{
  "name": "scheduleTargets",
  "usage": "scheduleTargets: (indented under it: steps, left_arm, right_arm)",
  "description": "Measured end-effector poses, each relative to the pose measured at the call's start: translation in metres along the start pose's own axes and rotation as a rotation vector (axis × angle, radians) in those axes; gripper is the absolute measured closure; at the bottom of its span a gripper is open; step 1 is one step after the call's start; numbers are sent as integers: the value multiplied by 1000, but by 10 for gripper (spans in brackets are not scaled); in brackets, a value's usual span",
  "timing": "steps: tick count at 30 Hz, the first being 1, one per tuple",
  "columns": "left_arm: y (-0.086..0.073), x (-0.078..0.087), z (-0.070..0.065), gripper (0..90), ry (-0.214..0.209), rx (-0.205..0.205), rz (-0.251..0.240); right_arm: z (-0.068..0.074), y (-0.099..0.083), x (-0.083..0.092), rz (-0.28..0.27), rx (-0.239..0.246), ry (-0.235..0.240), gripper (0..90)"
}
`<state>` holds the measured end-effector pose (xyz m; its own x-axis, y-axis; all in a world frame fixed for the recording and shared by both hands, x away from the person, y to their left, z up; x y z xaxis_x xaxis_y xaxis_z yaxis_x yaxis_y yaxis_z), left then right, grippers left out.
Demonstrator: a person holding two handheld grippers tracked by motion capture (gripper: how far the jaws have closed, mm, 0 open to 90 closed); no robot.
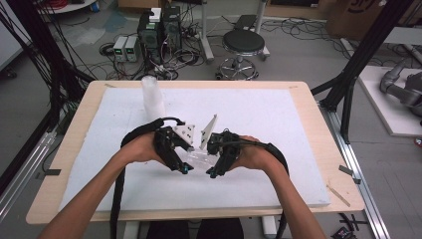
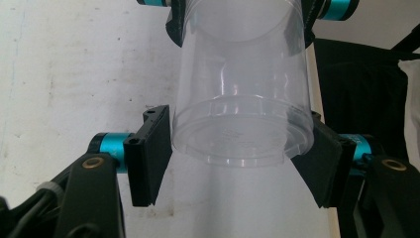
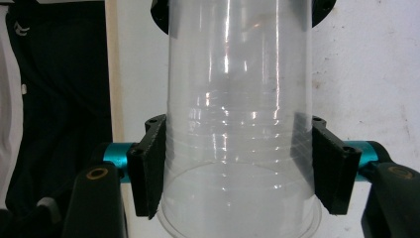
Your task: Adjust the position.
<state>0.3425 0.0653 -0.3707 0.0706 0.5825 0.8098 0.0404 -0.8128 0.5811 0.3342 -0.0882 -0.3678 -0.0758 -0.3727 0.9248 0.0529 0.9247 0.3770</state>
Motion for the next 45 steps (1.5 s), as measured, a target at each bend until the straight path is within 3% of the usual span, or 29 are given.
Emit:
scheduleTargets:
  steps: [7, 10, 22, 25, 27, 37, 40, 45]
  left_arm:
    - [1, -2, 0, 351, -1, -3, 1]
    - [2, -2, 0, 410, -2, -5, -3]
    - [0, -2, 0, 420, -8, -9, 2]
    - [0, -2, 0, 421, -8, -9, -1]
    - [-1, -2, 0, 421, -5, -4, -1]
    - [-5, 0, -1, 422, -6, 5, -20]
    - [-11, 1, 1, 421, 0, -3, -27]
    - [-25, 3, 1, 421, 8, 30, -97]
  right_arm:
    - [0, 0, -1, 1, -5, -1, 336]
    - [0, 0, -1, 11, -7, -4, 337]
    - [0, 0, -1, 14, -12, 2, 336]
    - [0, 0, -2, 1, -12, 6, 285]
    - [0, 0, -2, -8, -17, 2, 149]
    - [-2, 1, 2, -76, -14, -35, 127]
    - [-4, -1, 6, -153, -20, -26, 127]
    - [-5, -10, 14, -245, -47, -41, 127]
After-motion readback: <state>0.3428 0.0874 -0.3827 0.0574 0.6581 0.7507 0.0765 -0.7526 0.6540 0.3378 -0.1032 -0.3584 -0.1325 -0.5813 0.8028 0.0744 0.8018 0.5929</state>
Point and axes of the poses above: each handheld gripper's, and its own axes: x roughly backward along the jaws, y roughly out of its top, z roughly to its left, the point moved 3 cm from there along -x, roughly forward along the jaws, and after that the axes turned 3 degrees about -y, right-handed, at the moved point
